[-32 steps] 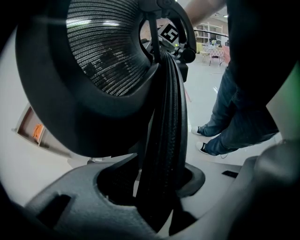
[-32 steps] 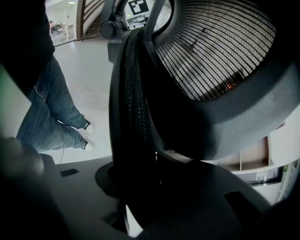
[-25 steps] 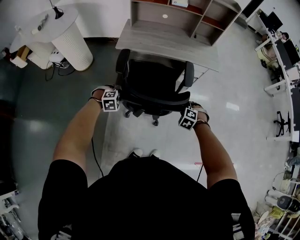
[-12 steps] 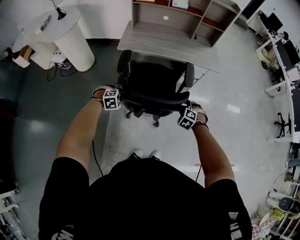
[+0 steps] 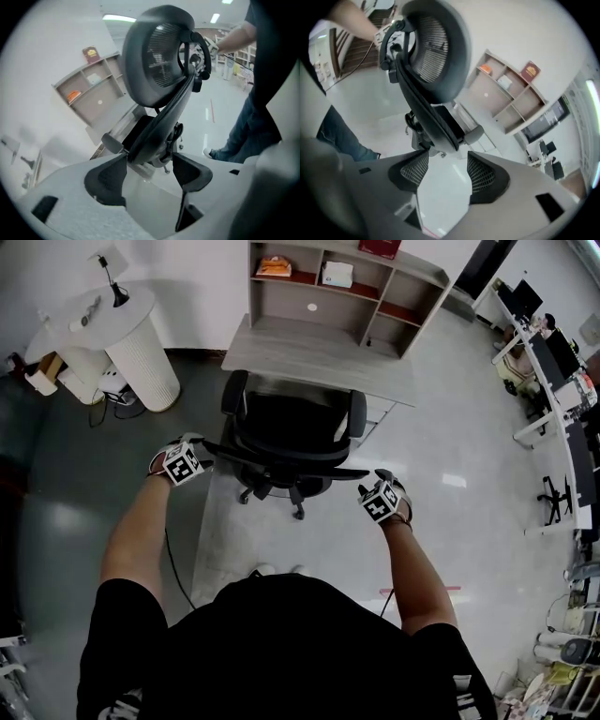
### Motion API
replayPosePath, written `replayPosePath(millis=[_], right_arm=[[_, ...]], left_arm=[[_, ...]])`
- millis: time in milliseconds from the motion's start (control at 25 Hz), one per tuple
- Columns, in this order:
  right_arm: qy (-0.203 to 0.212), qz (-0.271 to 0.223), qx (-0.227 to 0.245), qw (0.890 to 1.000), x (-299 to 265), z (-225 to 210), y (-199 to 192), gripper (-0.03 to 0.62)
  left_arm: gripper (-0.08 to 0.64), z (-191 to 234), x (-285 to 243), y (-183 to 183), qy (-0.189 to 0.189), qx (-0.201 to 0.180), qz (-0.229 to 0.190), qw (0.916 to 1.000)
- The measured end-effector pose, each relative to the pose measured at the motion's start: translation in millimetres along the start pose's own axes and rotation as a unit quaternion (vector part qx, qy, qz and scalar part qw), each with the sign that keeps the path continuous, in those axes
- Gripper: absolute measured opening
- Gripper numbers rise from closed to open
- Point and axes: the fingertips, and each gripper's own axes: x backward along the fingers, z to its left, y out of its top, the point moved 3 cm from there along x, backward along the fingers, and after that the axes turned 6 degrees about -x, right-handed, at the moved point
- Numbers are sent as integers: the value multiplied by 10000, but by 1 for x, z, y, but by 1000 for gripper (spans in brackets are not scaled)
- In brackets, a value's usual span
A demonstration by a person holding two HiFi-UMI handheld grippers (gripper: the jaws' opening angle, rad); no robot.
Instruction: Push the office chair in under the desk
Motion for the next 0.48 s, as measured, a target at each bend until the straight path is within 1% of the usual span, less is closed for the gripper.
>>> replayPosePath(millis=[80, 120, 160, 200, 240, 280, 360, 440, 480], right_arm=[[-43, -35, -502, 9987, 13, -12, -24, 253], [-81, -84, -758, 9971, 20, -19, -34, 247], [-142, -136, -1014, 9946, 27, -25, -43, 215], [-214, -182, -1265, 9916, 33, -32, -52, 146], [-280, -219, -1504, 9880, 38, -37, -60, 99], [-328, -258, -1733, 9840, 43, -42, -66, 84], [-396, -387, -2105, 9760, 51, -51, -69, 54], [-450, -585, -2287, 9707, 60, -62, -62, 40], [-455, -705, -2338, 9686, 64, -66, -56, 34]], left_arm=[[310, -3, 17, -14, 277, 630, -214, 9974], [310, -4, 25, -19, 441, 943, -369, 9939], [308, -5, 33, -22, 612, 1234, -552, 9889], [307, -8, 40, -24, 773, 1494, -744, 9830], [294, -12, 45, -25, 916, 1708, -926, 9767], [269, -16, 49, -26, 1040, 1866, -1081, 9709], [214, -24, 54, -21, 1214, 2039, -1298, 9627], [187, -26, 61, -6, 1361, 2191, -1566, 9534], [179, -24, 66, 4, 1466, 2279, -1751, 9465]])
